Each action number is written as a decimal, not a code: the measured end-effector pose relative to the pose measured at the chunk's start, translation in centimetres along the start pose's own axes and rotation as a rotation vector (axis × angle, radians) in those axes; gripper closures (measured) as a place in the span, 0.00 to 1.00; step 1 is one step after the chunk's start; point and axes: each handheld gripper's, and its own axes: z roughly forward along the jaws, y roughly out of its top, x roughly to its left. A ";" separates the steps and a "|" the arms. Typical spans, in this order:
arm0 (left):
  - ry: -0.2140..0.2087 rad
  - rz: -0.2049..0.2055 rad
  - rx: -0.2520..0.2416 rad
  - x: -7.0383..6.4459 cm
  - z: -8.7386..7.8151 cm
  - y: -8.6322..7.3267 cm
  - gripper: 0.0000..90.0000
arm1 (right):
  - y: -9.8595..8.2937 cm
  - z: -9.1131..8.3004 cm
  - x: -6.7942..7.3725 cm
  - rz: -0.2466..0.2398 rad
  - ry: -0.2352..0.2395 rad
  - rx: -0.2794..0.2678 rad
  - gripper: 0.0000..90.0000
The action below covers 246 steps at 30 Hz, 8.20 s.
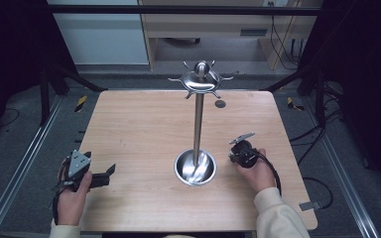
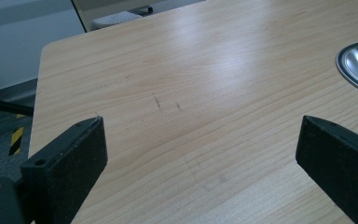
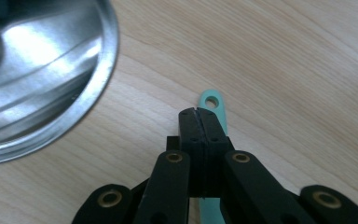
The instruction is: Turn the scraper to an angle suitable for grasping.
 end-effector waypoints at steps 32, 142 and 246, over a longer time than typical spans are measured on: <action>-0.001 0.007 0.015 -0.2 0.1 -0.1 0.02 | 0.9 -3.4 -2.3 0.074 -0.077 -0.024 0.91; -0.014 0.000 0.011 -0.4 0.0 -0.4 0.02 | 7.8 -18.2 -3.1 0.069 0.047 -0.346 0.83; -0.014 0.019 0.005 -0.4 -0.1 0.0 0.02 | 6.8 -28.1 5.2 -0.143 0.123 -0.756 0.82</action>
